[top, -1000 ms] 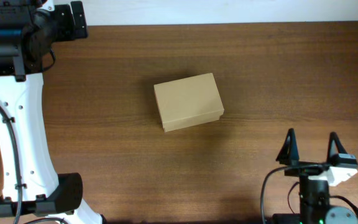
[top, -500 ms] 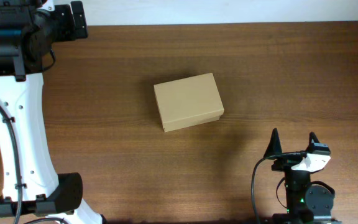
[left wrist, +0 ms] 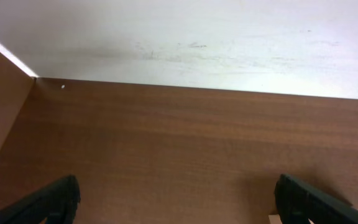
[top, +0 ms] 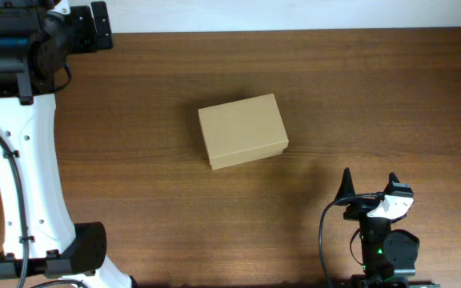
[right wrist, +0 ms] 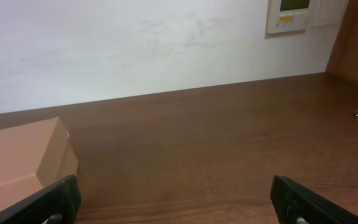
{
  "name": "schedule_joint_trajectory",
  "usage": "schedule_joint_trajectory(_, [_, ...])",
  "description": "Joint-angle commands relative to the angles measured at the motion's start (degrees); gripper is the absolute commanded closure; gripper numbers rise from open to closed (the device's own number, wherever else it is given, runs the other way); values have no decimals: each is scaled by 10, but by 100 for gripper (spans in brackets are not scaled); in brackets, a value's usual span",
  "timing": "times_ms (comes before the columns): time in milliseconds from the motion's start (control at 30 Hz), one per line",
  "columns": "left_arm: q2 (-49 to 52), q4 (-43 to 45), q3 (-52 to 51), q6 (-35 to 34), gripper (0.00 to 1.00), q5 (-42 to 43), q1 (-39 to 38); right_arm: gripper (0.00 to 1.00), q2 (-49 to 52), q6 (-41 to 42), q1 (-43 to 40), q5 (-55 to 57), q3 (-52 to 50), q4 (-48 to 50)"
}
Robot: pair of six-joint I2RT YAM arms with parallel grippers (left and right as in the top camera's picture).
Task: Pack container
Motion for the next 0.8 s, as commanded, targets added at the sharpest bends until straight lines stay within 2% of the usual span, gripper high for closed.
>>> schedule_joint_trajectory(0, [-11, 0, 8, 5, 0, -4, 2, 1, -6, 4, -5, 7, -12, 8])
schedule_joint_trajectory(400, [-10, -1, 7, 5, 0, -4, 2, 1, -6, 4, -5, 7, -12, 8])
schedule_joint_trajectory(533, [-42, 0, -9, 5, 0, -4, -5, 1, -6, 4, -5, 7, -12, 8])
schedule_joint_trajectory(633, [-108, 0, -81, 5, 0, -4, -17, 1, -6, 4, -5, 7, -12, 8])
schedule_joint_trajectory(767, [-233, 0, -246, 5, 0, -4, -33, 1, -6, 4, -5, 7, -12, 7])
